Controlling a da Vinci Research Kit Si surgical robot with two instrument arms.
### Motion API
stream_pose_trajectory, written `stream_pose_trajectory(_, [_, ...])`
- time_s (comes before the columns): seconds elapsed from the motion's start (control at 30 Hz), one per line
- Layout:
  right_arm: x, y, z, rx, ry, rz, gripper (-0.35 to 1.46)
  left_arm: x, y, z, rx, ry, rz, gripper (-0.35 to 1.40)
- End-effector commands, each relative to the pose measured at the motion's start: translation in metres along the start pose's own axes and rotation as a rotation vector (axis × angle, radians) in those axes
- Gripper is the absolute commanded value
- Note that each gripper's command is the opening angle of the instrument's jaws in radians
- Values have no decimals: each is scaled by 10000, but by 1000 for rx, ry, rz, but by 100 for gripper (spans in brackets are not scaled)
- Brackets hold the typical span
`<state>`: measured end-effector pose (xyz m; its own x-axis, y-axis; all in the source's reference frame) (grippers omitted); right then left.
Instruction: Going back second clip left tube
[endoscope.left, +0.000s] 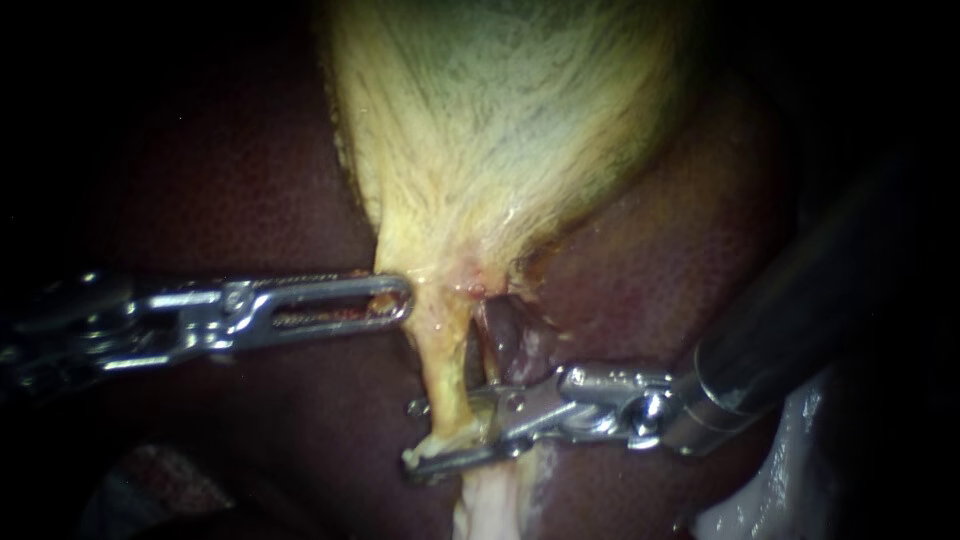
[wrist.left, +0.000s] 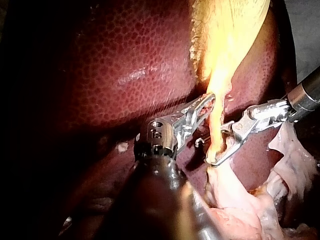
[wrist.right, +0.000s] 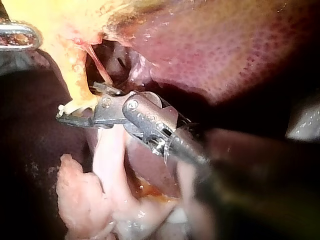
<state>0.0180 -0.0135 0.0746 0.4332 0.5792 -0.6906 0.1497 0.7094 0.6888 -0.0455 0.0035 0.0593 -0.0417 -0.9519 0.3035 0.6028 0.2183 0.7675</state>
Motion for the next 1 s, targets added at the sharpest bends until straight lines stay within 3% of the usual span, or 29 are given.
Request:
stream_pose_trajectory(0.03, [0, 2, 0, -2, 0, -20, 54, 0, 0, 0, 0, 0, 0, -35])
stream_pose_trajectory(0.3, [1, 10, -3, 0, -11, -166, 60, 0, 0, -1, 0, 0, 0, -35])
stream_pose_trajectory(0.8, [-5, 5, -14, 14, -17, -232, 60, 1, 0, -2, 0, 0, 0, -35])
stream_pose_trajectory(1.0, [-2, 3, 1, 12, -16, -246, 60, 0, -1, 1, -1, 0, 0, -35])
